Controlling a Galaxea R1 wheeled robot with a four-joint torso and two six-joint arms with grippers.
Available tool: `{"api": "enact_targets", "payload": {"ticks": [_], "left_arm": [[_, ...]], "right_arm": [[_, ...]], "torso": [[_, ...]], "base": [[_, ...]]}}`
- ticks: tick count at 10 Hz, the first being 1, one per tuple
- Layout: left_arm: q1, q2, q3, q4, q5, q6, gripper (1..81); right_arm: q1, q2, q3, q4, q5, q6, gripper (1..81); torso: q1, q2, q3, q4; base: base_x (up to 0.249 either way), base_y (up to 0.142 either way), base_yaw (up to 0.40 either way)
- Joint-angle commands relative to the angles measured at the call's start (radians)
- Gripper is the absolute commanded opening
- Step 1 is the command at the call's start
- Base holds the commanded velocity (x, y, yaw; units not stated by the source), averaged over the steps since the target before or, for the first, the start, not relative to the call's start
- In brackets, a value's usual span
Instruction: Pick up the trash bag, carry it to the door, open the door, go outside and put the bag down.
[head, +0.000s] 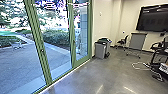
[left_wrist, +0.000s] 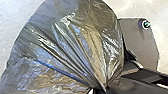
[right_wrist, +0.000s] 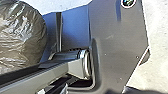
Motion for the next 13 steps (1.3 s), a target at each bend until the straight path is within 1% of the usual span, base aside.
{"api": "enact_targets", "payload": {"ticks": [1,13], "left_arm": [[-0.061,-0.008,0.001,0.0,0.051,0.006,1.0],[-0.061,-0.009,0.001,-0.001,0.051,0.006,1.0]], "right_arm": [[0.051,0.005,0.004,-0.005,-0.066,-0.006,81.1],[0.051,0.003,0.004,-0.005,-0.066,-0.006,81.1]], "torso": [[0.0,0.0,0.0,0.0],[0.0,0.0,0.0,0.0]], "base": [[0.168,0.0,0.0],[0.171,0.0,0.0]]}}
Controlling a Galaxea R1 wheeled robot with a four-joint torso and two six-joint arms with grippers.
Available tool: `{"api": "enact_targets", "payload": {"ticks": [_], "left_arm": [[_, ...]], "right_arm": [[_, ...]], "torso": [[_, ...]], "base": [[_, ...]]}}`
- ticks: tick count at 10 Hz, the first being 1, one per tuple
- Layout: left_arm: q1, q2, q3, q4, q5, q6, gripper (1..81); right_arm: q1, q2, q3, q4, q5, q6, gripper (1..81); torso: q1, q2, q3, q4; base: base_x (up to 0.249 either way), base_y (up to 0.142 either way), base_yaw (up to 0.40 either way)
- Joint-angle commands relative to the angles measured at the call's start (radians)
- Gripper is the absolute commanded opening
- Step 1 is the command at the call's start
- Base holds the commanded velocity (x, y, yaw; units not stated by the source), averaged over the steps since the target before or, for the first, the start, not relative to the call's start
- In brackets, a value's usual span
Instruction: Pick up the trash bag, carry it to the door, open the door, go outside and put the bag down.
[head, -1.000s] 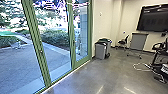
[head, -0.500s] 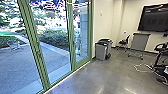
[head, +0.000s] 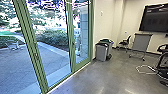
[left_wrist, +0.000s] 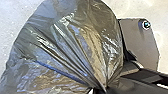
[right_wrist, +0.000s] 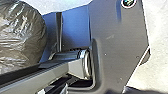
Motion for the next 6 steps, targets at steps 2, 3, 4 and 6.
{"api": "enact_targets", "payload": {"ticks": [2,3,4,6], "left_arm": [[-0.061,-0.011,0.001,0.0,0.052,0.006,1.0],[-0.061,-0.012,0.001,0.0,0.052,0.006,1.0],[-0.061,-0.012,0.001,-0.001,0.052,0.006,1.0],[-0.061,-0.012,0.001,-0.001,0.052,0.006,1.0]], "right_arm": [[0.05,0.003,0.005,-0.003,-0.066,-0.006,81.1],[0.05,0.003,0.005,-0.003,-0.066,-0.007,81.1],[0.05,0.003,0.005,-0.003,-0.066,-0.007,81.1],[0.05,0.003,0.006,-0.005,-0.066,-0.007,81.1]], "torso": [[0.0,0.0,0.0,0.0],[0.0,0.0,0.0,0.0],[0.0,0.0,0.0,0.0],[0.0,0.0,0.0,0.0]], "base": [[0.171,0.0,0.0],[0.171,0.0,0.0],[0.171,0.0,0.0],[0.171,0.0,0.0]]}}
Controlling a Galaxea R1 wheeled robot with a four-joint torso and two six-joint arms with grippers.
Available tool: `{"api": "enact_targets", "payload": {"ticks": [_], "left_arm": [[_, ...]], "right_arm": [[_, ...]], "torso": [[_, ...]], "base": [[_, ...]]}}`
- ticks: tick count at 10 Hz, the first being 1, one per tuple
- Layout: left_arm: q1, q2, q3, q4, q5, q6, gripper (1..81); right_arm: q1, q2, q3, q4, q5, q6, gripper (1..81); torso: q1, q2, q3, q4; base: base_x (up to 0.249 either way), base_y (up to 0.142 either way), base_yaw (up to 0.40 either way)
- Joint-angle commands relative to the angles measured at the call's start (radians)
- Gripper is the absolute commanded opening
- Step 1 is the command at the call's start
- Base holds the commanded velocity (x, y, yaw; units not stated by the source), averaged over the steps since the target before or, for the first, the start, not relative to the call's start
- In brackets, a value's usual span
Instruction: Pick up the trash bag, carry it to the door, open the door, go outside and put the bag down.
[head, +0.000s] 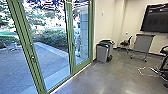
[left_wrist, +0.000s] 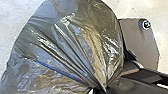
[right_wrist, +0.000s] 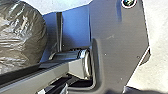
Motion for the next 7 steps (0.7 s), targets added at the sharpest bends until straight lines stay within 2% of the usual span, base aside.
{"api": "enact_targets", "payload": {"ticks": [1,7], "left_arm": [[-0.06,-0.011,0.001,-0.001,0.052,0.006,1.0],[-0.061,-0.01,0.001,0.0,0.052,0.006,1.0]], "right_arm": [[0.05,0.004,0.005,-0.003,-0.064,-0.007,81.1],[0.051,0.003,0.005,-0.004,-0.066,-0.007,81.1]], "torso": [[0.0,0.0,0.0,0.0],[0.0,0.0,0.0,0.0]], "base": [[0.171,0.0,0.0],[0.171,0.0,0.0]]}}
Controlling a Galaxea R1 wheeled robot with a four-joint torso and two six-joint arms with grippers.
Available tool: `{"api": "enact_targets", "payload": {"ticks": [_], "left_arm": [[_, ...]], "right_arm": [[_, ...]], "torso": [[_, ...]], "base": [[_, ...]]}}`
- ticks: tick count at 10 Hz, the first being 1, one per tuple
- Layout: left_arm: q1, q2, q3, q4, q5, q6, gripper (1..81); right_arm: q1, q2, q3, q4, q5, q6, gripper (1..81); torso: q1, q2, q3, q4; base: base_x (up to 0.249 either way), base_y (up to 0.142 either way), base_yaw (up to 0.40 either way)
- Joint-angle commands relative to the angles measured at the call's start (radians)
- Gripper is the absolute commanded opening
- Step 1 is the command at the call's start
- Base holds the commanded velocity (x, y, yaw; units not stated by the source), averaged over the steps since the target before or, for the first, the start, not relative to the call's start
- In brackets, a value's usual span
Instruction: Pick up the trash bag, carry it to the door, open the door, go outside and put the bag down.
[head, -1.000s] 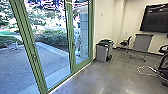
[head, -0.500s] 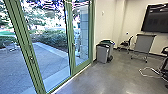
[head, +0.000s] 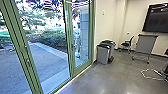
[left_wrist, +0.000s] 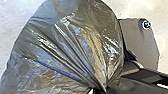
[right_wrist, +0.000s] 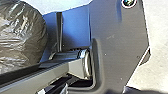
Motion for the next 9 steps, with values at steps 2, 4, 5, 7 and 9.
{"api": "enact_targets", "payload": {"ticks": [2,4,5,7,9], "left_arm": [[-0.061,-0.008,0.001,0.0,0.052,0.006,1.0],[-0.061,-0.01,0.001,0.0,0.052,0.006,1.0],[-0.061,-0.01,0.001,-0.001,0.052,0.006,1.0],[-0.061,-0.01,0.001,0.0,0.052,0.008,1.0],[-0.061,-0.01,0.001,0.0,0.052,0.006,1.0]], "right_arm": [[0.048,0.001,0.005,-0.004,-0.065,-0.007,81.1],[0.048,0.003,0.005,-0.004,-0.065,-0.007,81.1],[0.048,0.003,0.005,-0.004,-0.065,-0.007,81.1],[0.048,0.003,0.005,-0.004,-0.065,-0.007,81.1],[0.048,0.004,0.005,-0.008,-0.065,-0.007,81.1]], "torso": [[0.0,0.0,0.0,0.0],[0.0,0.0,0.0,0.0],[0.0,0.0,0.0,0.0],[0.0,0.0,0.0,0.0],[0.0,0.0,0.0,0.0]], "base": [[0.172,0.0,0.0],[0.171,0.0,0.0],[0.171,0.0,0.0],[0.171,0.0,0.0],[0.171,-0.032,0.0]]}}
